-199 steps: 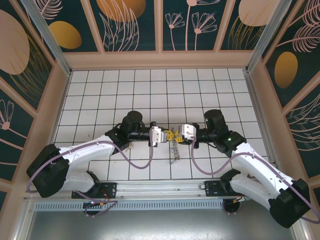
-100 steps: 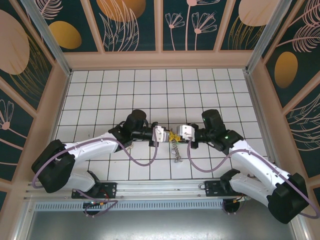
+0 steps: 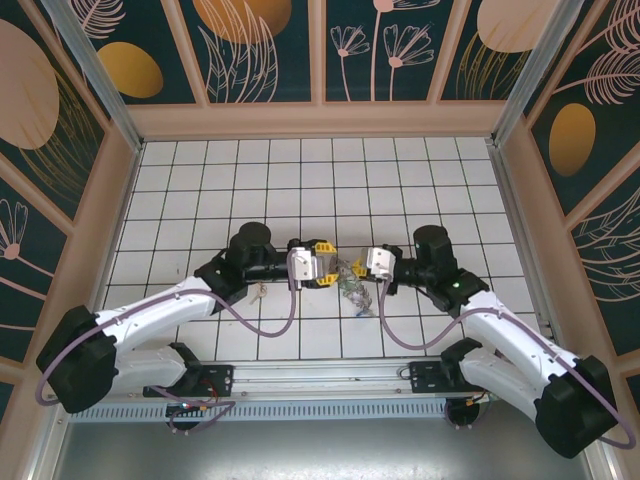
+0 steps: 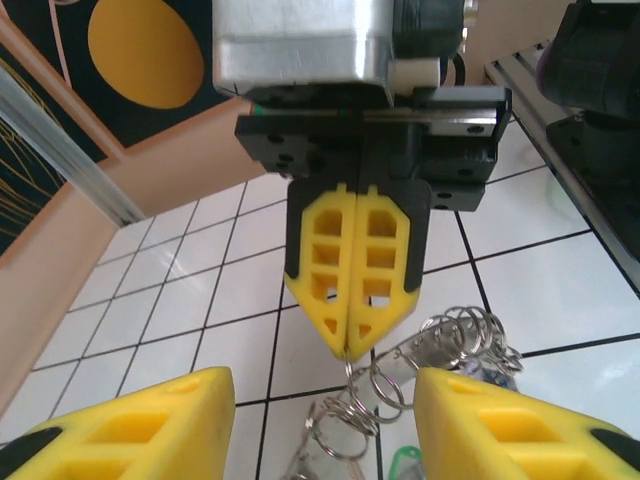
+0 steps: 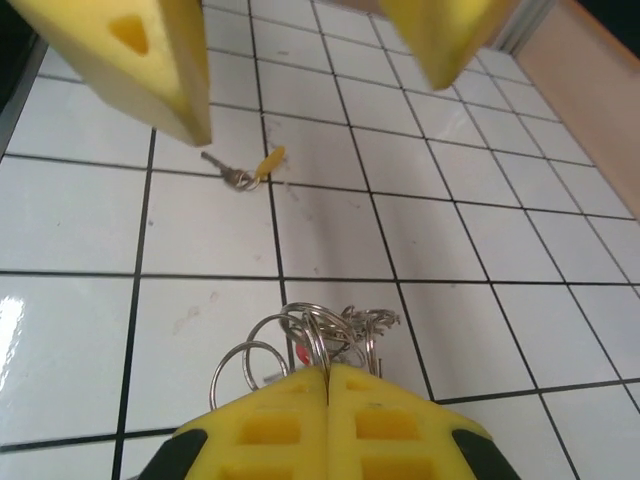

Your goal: Put the keys on the keyring

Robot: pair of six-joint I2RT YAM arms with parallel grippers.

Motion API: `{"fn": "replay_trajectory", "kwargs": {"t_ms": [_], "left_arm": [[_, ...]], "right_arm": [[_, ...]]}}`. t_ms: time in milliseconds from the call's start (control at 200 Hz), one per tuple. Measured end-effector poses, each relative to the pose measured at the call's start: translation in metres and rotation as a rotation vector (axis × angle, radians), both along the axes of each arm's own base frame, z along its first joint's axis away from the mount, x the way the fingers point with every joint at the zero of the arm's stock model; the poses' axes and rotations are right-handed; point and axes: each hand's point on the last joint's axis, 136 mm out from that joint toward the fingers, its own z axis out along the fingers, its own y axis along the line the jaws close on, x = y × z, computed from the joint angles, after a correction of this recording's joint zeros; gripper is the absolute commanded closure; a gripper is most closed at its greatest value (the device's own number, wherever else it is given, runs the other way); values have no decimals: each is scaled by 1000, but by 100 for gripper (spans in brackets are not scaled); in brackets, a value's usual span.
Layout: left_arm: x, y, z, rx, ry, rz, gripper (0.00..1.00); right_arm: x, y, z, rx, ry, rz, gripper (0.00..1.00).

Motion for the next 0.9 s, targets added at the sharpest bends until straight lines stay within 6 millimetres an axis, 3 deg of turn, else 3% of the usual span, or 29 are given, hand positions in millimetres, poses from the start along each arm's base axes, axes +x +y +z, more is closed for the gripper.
{"fn": "replay_trajectory", "kwargs": {"t_ms": [135, 480, 586, 731, 901], "left_arm": [[3, -1, -9, 4, 54, 26, 75], [13, -10, -27, 42, 115, 35, 76], [13, -11, -25, 39, 113, 32, 87], [11, -12, -23, 38, 117, 9, 87], [8, -11, -18, 15, 137, -7, 74]], "right_arm": [[2, 1, 7, 57, 14, -26, 100], [-6, 6, 24, 143, 56, -1, 100], [-7, 6, 24, 145, 62, 3, 100], [-6, 8, 28, 166, 75, -7, 100], [-8, 12, 32, 217, 93, -12, 100]]}}
